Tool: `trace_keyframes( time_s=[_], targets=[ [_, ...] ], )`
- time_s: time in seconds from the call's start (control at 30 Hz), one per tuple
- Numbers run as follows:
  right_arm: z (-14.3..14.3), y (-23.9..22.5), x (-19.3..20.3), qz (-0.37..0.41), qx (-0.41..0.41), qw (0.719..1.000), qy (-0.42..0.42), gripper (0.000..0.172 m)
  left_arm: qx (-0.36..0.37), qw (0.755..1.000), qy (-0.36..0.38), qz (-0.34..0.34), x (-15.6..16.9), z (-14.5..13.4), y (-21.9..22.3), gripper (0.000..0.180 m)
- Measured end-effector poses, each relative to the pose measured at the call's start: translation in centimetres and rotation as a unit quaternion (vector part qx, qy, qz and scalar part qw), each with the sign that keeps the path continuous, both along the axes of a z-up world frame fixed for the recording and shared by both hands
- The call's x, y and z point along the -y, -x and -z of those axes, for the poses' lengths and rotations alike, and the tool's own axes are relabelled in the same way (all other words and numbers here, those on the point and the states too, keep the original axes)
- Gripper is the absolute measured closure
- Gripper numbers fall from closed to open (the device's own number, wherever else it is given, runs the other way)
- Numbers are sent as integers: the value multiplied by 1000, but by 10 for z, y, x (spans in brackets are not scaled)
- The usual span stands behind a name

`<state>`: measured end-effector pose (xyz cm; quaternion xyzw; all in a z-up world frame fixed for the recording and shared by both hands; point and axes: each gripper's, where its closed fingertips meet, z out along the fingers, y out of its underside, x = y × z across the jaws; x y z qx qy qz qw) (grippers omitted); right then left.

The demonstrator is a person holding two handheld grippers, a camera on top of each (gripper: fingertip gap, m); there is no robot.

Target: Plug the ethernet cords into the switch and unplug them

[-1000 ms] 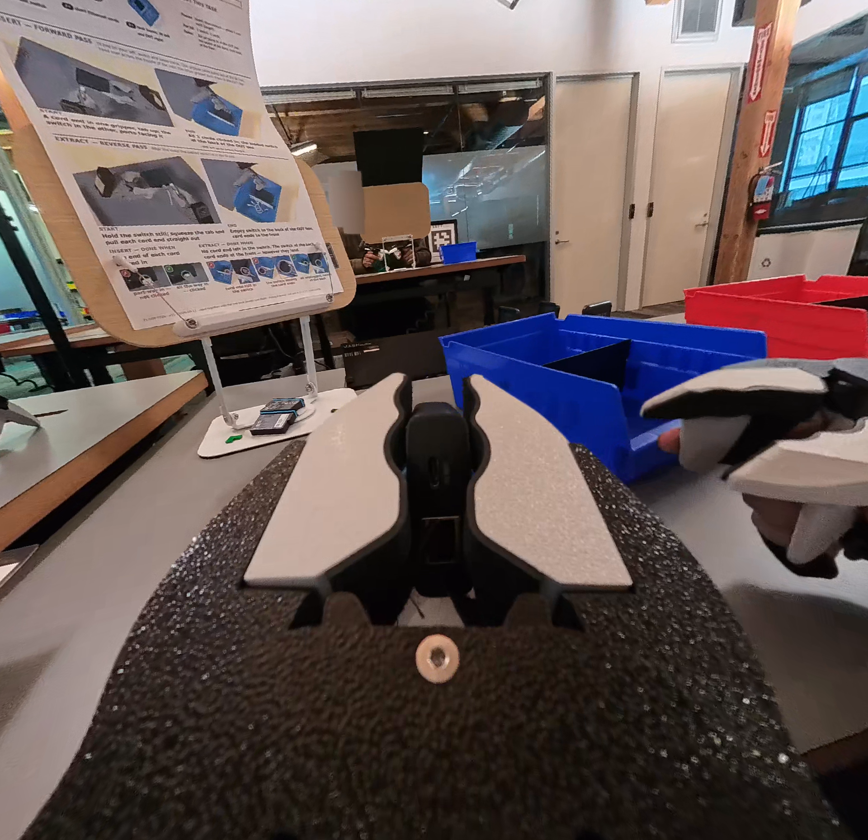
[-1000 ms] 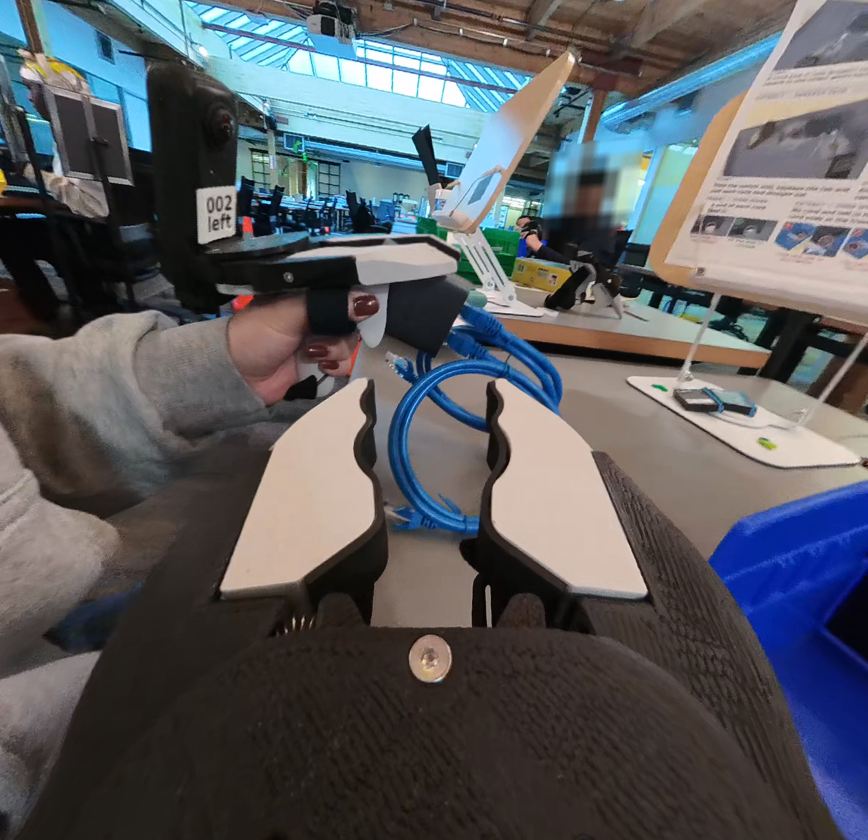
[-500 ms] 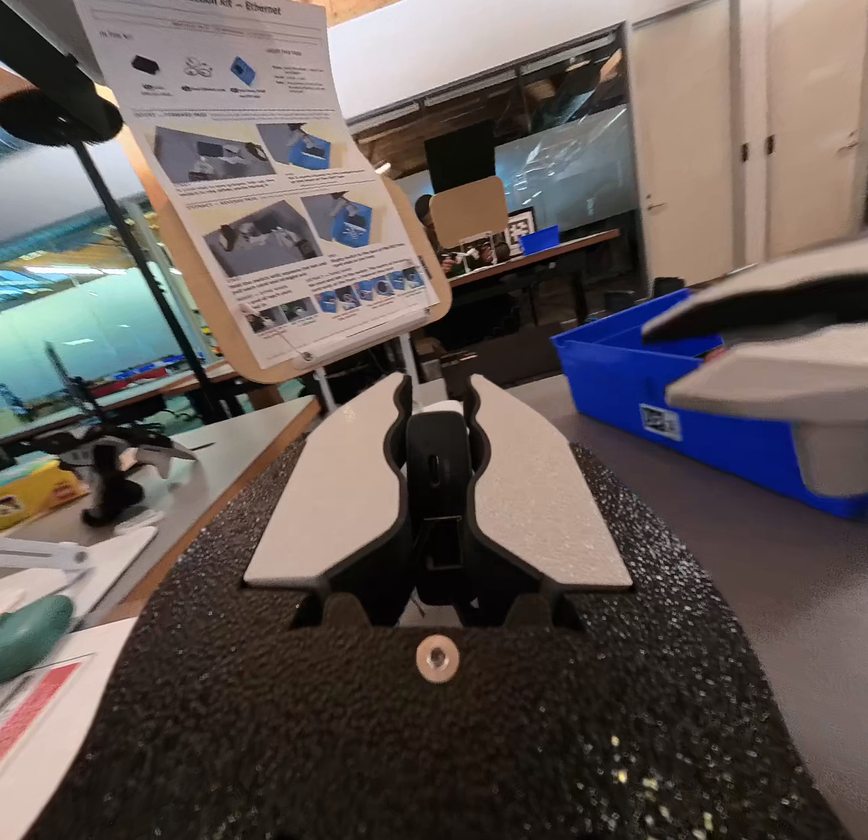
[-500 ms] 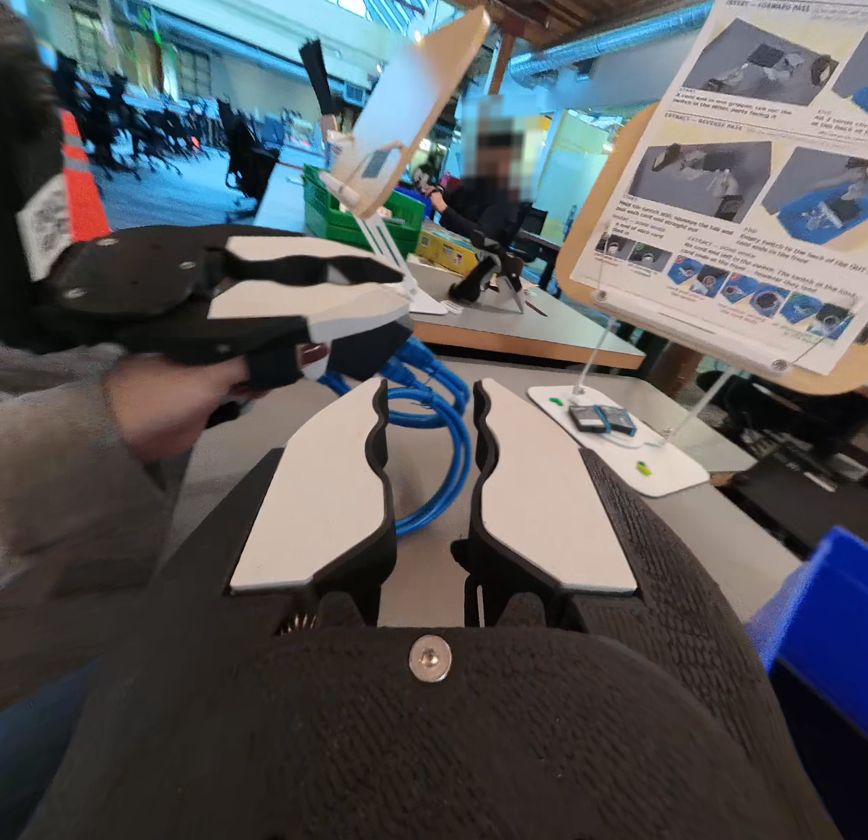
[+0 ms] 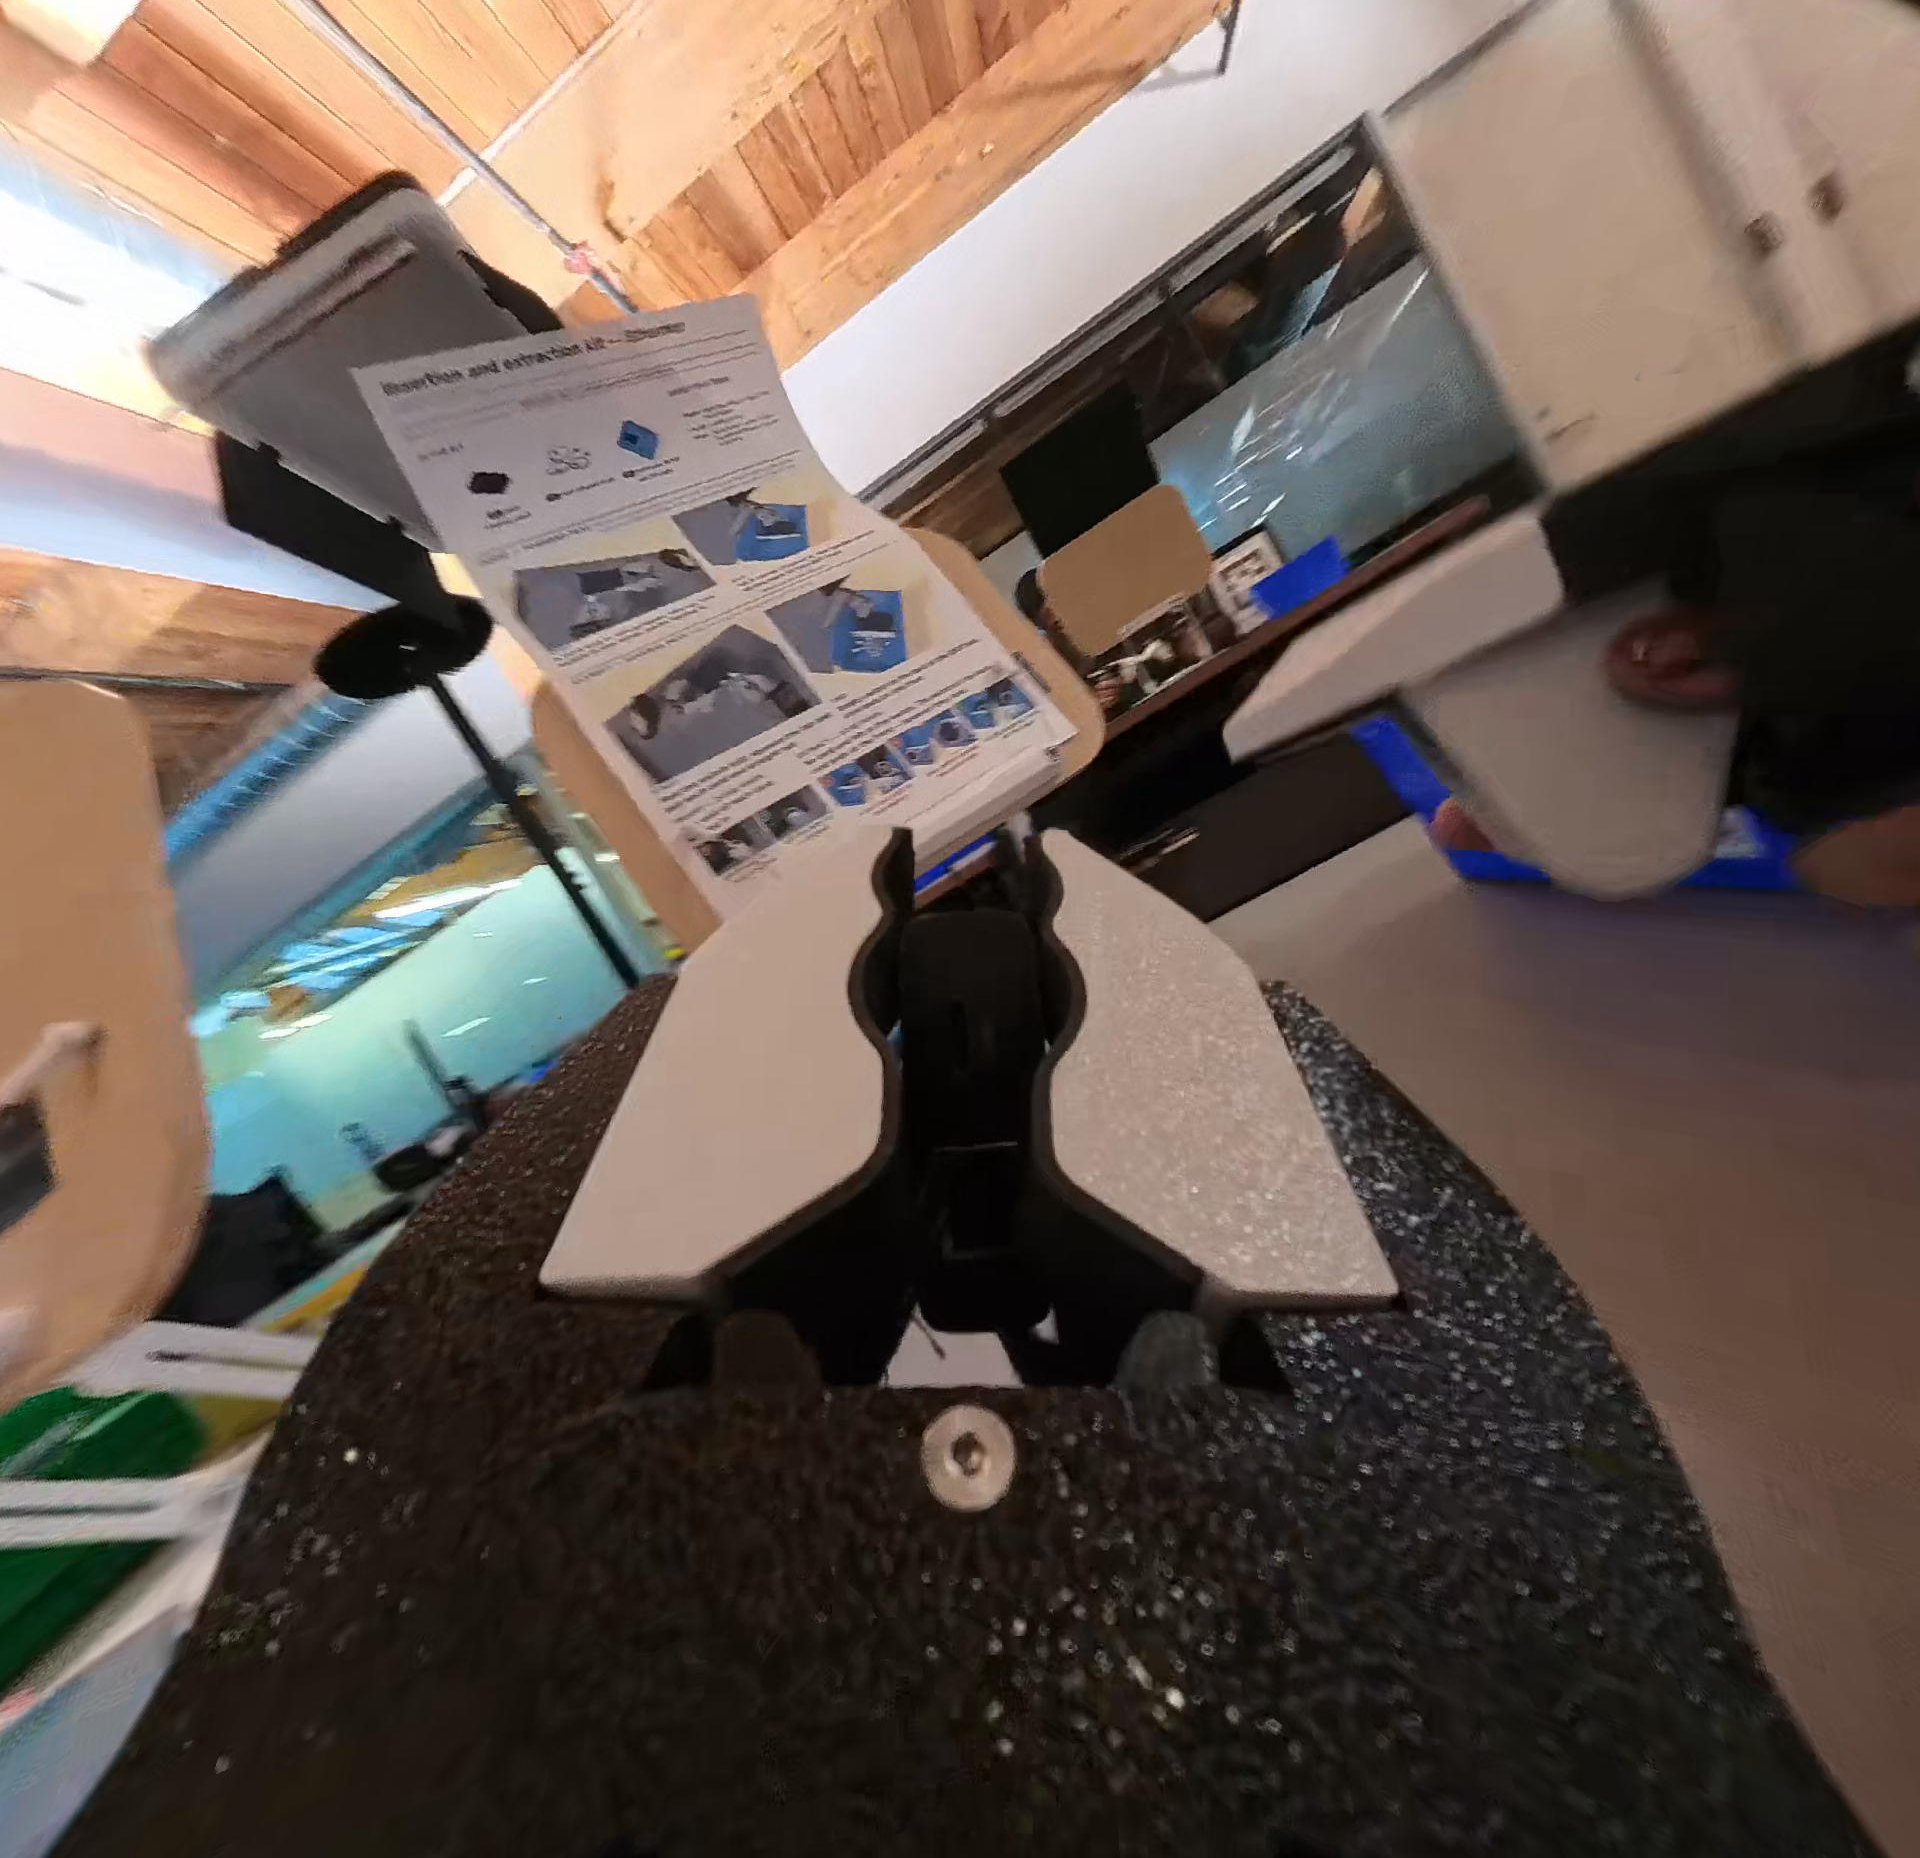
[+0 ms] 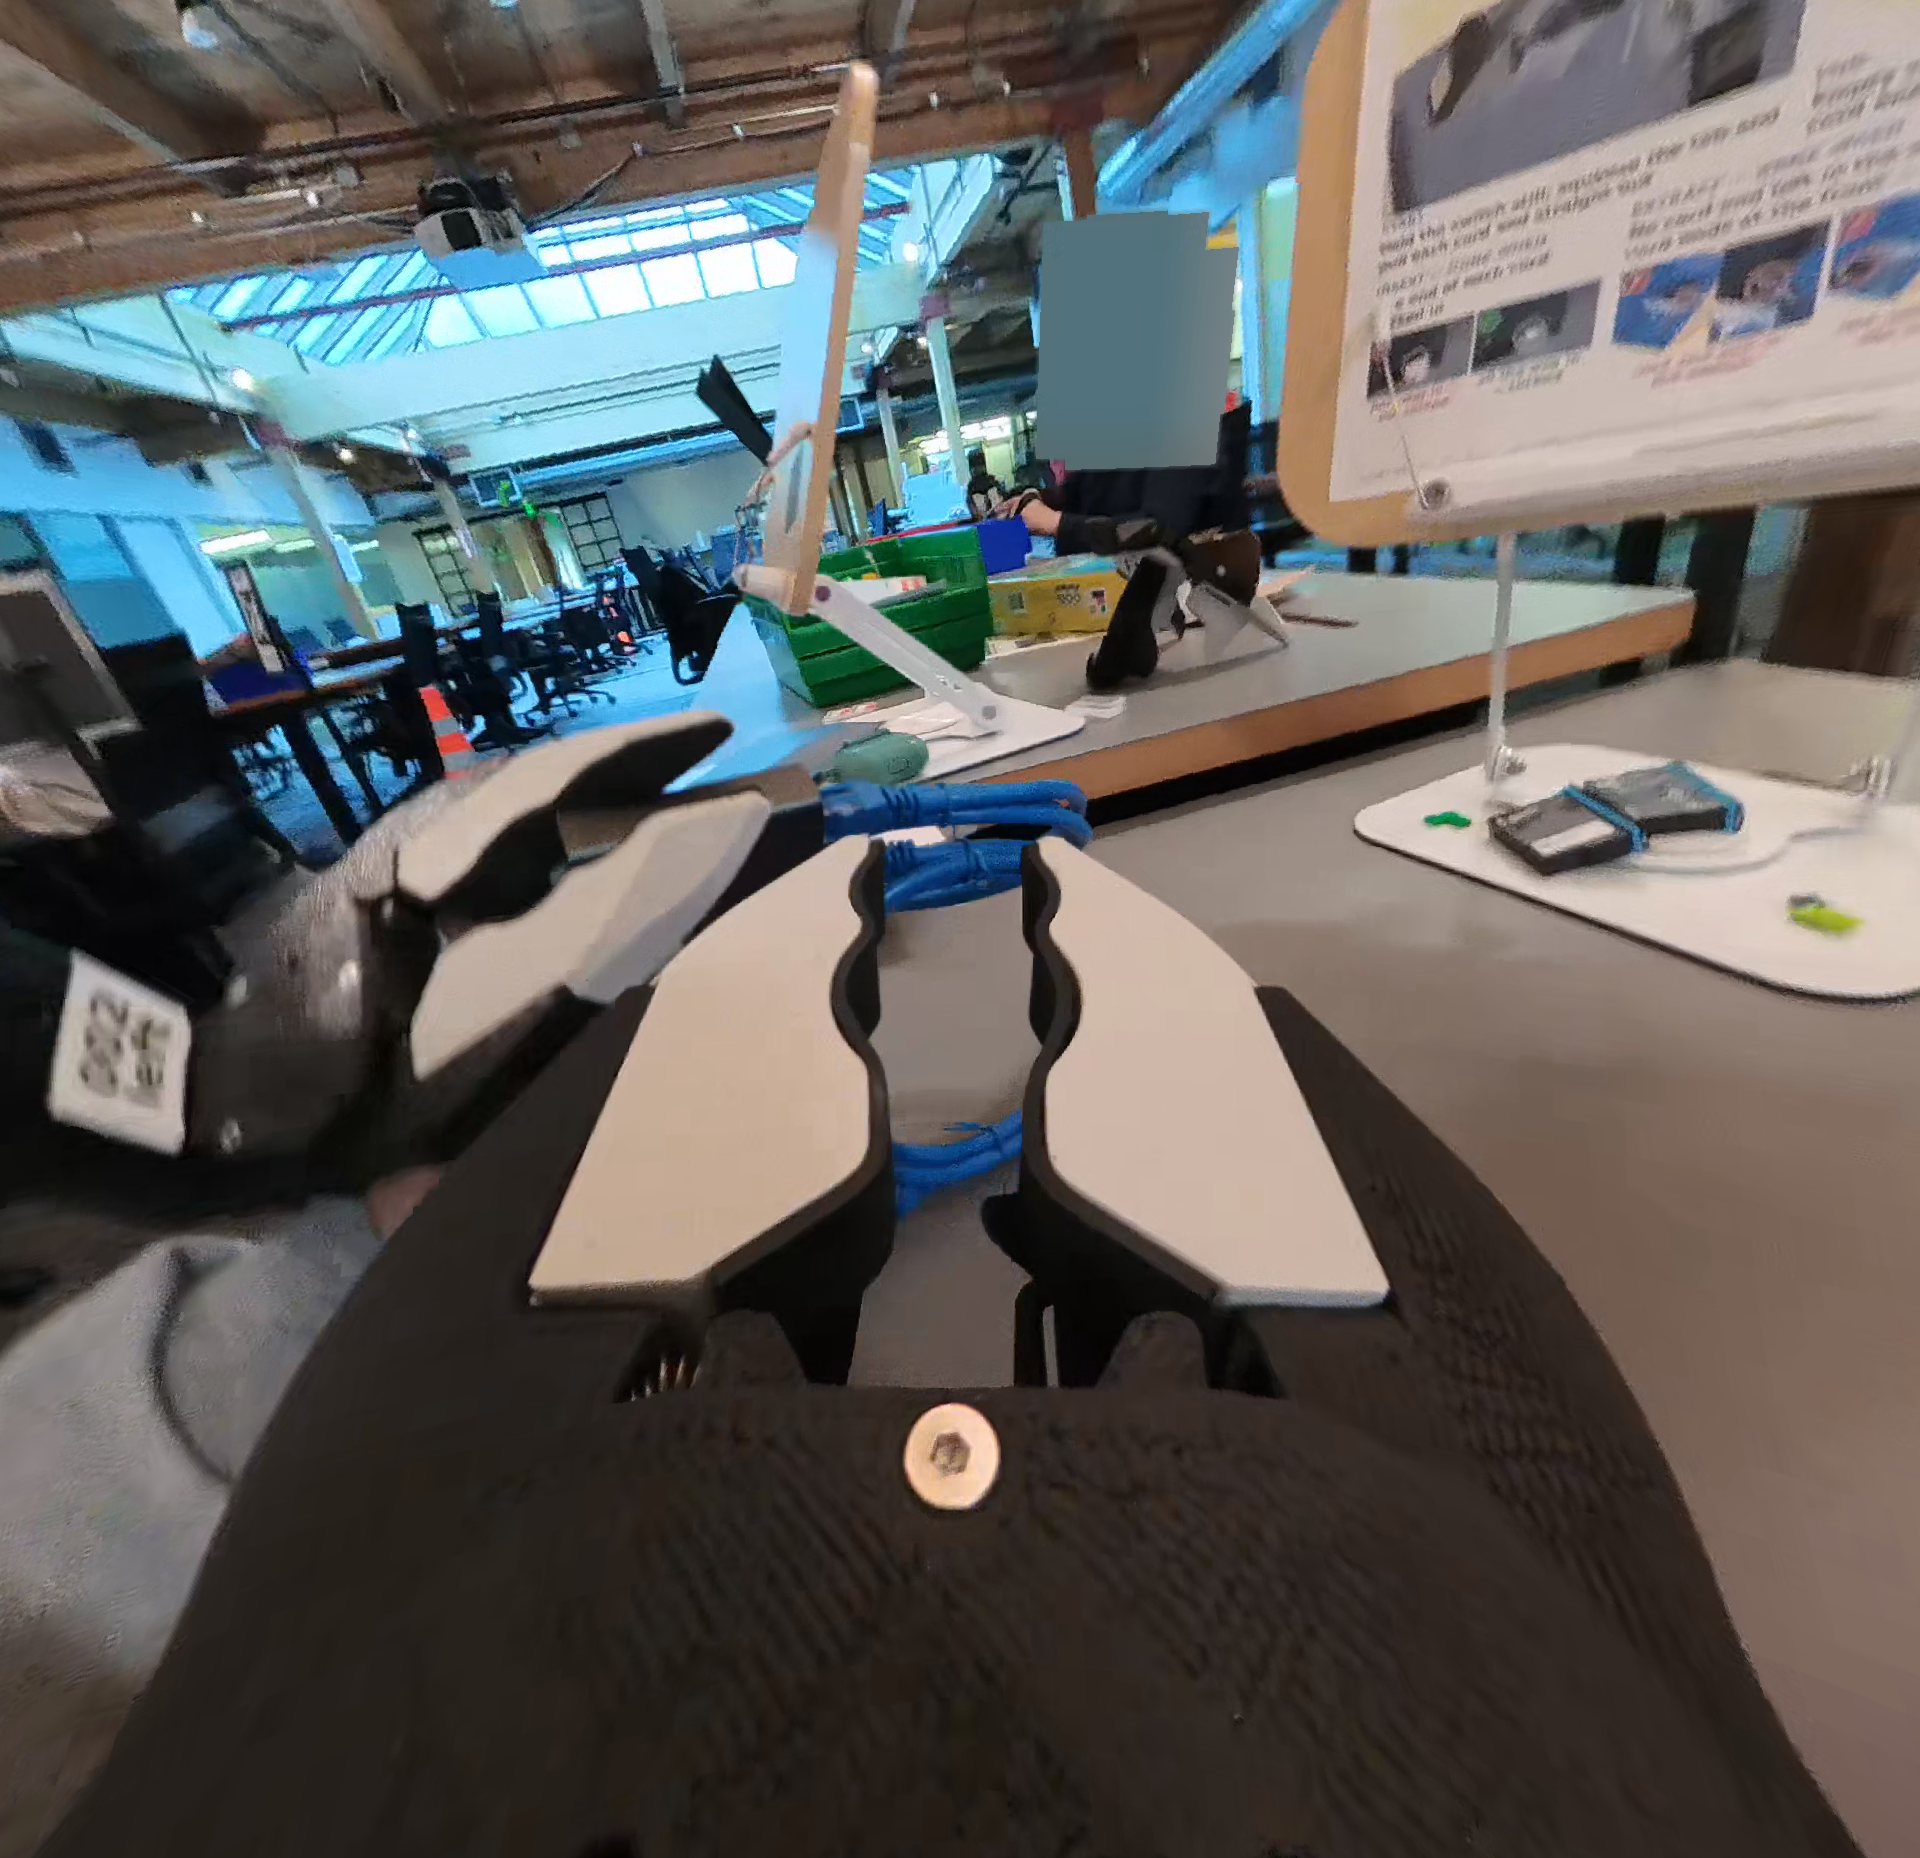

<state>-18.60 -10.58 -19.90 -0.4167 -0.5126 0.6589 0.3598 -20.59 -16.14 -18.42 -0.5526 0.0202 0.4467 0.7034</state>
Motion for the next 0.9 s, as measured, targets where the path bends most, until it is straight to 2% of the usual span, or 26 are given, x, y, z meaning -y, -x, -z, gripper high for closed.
trace_keyframes(
  time_s=[0.1,0.13,0.2,0.27,0.37,0.5,0.53,0.57,0.63,0.7,0.83,0.9],
  targets=[
    [5,-9,18,-48,-35,996,-65,144,53,993,-20,103,-4,-5,-11,159],
    [5,-13,25,-62,-53,991,-104,136,75,986,-25,149,-6,-7,-17,160],
    [5,-18,28,-52,-96,973,-203,125,114,962,-23,246,-7,-8,-30,159],
    [5,-27,34,-52,-139,941,-303,121,141,931,-4,336,-5,-6,-45,160],
    [21,-36,47,-88,-135,897,-413,119,168,886,55,430,-3,5,-68,160],
    [39,-42,60,-143,-91,888,-427,120,174,848,90,493,-5,12,-89,160],
    [42,-43,62,-155,-84,887,-426,128,176,839,91,507,-5,11,-94,160],
    [44,-46,64,-166,-82,886,-425,137,179,834,90,513,-5,10,-95,160],
    [45,-45,64,-162,-82,888,-422,139,181,835,97,511,-4,11,-95,159],
    [43,-41,60,-144,-78,892,-422,143,197,848,110,480,-8,13,-88,156],
    [38,-27,38,-47,-93,877,-469,152,213,895,142,366,-16,19,-65,125],
    [36,-21,26,7,-107,858,-503,152,255,898,142,330,-18,19,-52,110]
  ],
)
